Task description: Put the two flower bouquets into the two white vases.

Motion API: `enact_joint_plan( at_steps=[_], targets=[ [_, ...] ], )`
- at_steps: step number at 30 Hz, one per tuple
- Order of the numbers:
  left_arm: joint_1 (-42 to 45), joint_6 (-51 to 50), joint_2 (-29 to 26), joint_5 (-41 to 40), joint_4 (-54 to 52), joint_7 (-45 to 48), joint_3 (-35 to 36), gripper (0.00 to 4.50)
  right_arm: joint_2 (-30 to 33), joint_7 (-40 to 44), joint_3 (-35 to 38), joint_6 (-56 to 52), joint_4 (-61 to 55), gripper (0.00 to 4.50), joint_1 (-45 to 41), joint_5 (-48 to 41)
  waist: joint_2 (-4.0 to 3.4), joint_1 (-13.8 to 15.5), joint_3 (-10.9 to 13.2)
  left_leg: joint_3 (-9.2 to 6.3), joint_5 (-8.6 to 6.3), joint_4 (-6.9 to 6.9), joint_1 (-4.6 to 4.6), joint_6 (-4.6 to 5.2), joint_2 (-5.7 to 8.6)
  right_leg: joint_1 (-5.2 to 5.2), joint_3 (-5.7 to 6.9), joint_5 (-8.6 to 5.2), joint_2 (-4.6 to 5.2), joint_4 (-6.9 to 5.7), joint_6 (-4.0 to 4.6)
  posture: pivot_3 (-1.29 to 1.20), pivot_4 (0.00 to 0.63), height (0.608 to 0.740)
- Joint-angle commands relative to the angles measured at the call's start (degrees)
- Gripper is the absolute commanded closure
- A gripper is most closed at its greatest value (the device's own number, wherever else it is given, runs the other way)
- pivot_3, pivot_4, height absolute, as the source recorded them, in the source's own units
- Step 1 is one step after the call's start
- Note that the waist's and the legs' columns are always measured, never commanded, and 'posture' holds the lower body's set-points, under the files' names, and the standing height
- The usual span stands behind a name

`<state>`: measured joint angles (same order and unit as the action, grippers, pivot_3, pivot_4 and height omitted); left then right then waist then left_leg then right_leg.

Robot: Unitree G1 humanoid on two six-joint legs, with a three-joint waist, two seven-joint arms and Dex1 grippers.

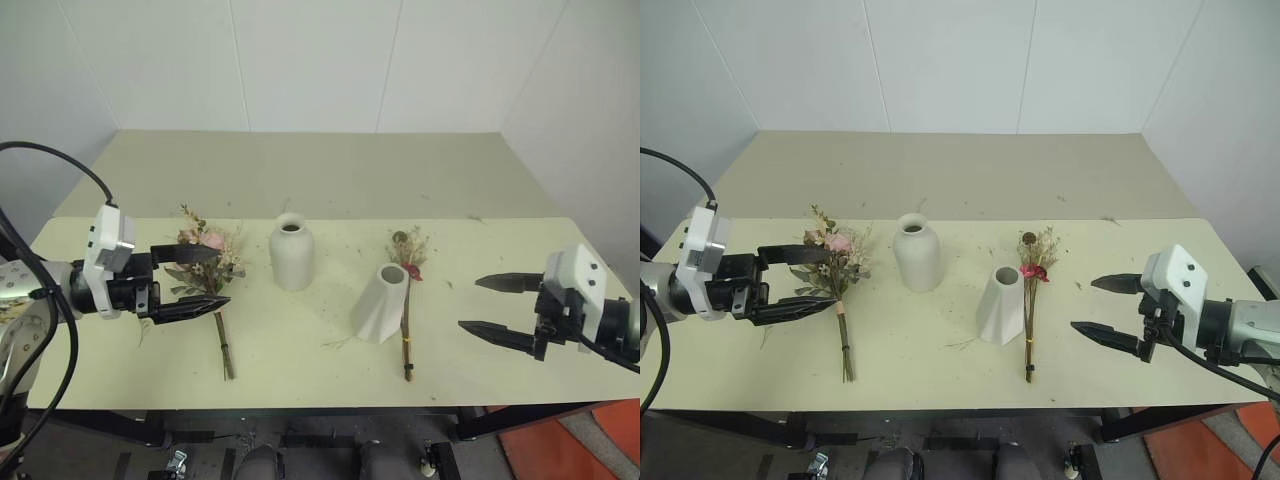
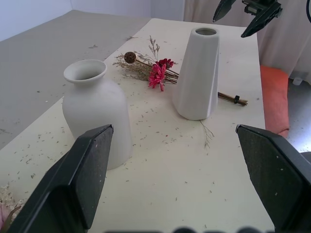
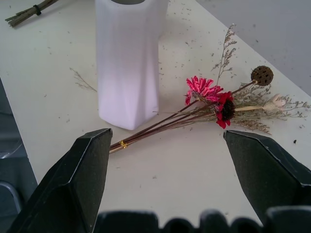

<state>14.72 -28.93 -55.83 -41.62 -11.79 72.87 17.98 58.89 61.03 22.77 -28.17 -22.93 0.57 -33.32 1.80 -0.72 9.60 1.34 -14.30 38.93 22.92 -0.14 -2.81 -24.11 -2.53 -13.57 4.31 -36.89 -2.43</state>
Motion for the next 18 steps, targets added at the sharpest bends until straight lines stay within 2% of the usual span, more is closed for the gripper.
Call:
enact_joint_plan(
  at_steps=[1,18],
  targets=[
    [0.51,0.53,-0.92,-0.04,-1.23,0.27,0.96,0.10,-0.04,-0.04,0.89,0.33,-0.59,0.14,-1.23,-0.57,0.00,-0.01,0.00,0.00,0.00,0.00,0.00,0.00,0.00,0.00,0.00,0.00,0.00,0.00,0.00,0.00,0.150,0.740],
    [0.48,1.15,1.09,0.02,-1.12,-1.05,0.14,0.10,0.76,-0.75,1.25,-1.01,-1.53,0.14,0.42,0.83,0.00,0.01,0.00,0.00,0.00,0.00,0.00,0.00,0.00,0.00,0.00,0.00,0.00,0.00,0.00,0.00,0.150,0.740]
  ],
)
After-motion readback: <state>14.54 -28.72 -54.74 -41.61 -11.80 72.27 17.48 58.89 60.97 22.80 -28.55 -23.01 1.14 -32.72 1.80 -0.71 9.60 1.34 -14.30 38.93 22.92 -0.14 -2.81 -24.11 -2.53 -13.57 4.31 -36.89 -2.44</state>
